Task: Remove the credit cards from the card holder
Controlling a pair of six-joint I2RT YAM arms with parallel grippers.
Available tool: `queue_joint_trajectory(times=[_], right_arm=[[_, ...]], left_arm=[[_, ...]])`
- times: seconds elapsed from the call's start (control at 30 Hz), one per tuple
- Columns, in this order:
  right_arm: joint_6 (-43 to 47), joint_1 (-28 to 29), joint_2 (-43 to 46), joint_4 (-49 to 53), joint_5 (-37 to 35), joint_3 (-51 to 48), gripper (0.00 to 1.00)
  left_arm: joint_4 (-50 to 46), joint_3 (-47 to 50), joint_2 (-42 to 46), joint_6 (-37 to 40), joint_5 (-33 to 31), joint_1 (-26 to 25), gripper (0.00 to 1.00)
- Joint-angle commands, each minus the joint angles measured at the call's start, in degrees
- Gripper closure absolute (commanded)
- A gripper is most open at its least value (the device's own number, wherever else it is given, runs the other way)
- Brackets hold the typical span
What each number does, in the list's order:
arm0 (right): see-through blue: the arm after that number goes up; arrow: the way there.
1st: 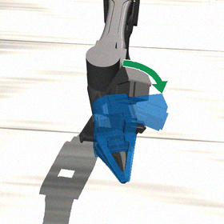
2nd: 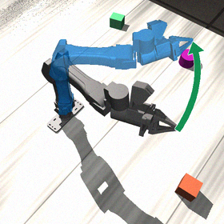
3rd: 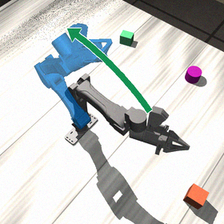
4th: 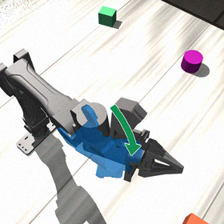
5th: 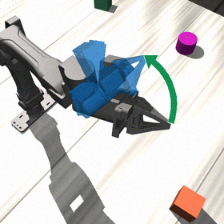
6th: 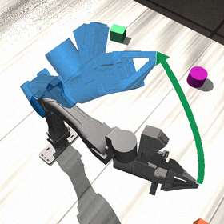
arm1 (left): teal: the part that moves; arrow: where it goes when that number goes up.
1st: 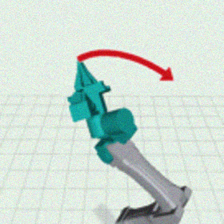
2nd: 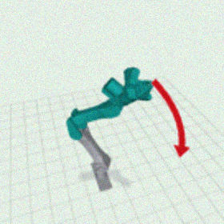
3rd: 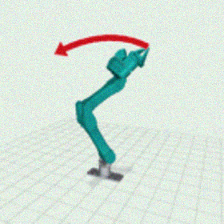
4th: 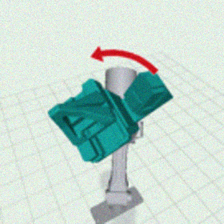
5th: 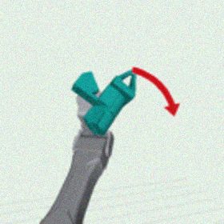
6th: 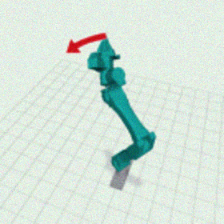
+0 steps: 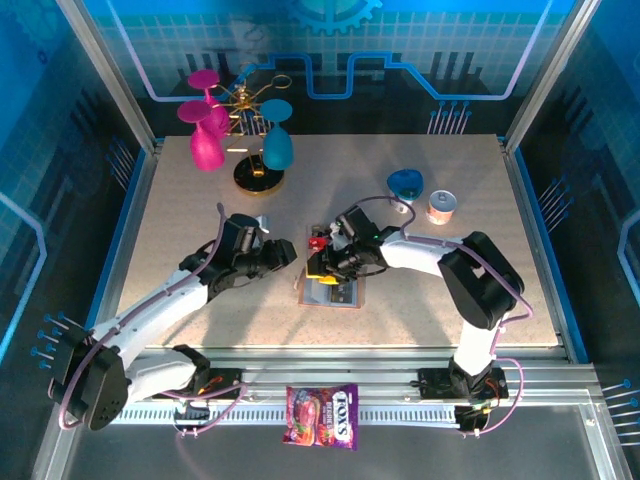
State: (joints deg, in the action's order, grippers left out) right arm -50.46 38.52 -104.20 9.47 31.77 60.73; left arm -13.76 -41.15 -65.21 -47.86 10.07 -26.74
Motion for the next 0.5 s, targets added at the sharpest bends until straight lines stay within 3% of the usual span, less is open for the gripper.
queue_joint_trajectory(times=[0.0,0.47], right_arm=[[-0.58,1.53,-2.43,0.81,0.21,2.26,0.52],[-0.54,2.21,-3.57,1.21,-0.74,2.55,0.48]], left_arm=[[-1.44,0.88,0.88,1.45,0.13,0.84,0.59],[1.6,0.82,-2.68,0.27,4.9,0.95,0.58]])
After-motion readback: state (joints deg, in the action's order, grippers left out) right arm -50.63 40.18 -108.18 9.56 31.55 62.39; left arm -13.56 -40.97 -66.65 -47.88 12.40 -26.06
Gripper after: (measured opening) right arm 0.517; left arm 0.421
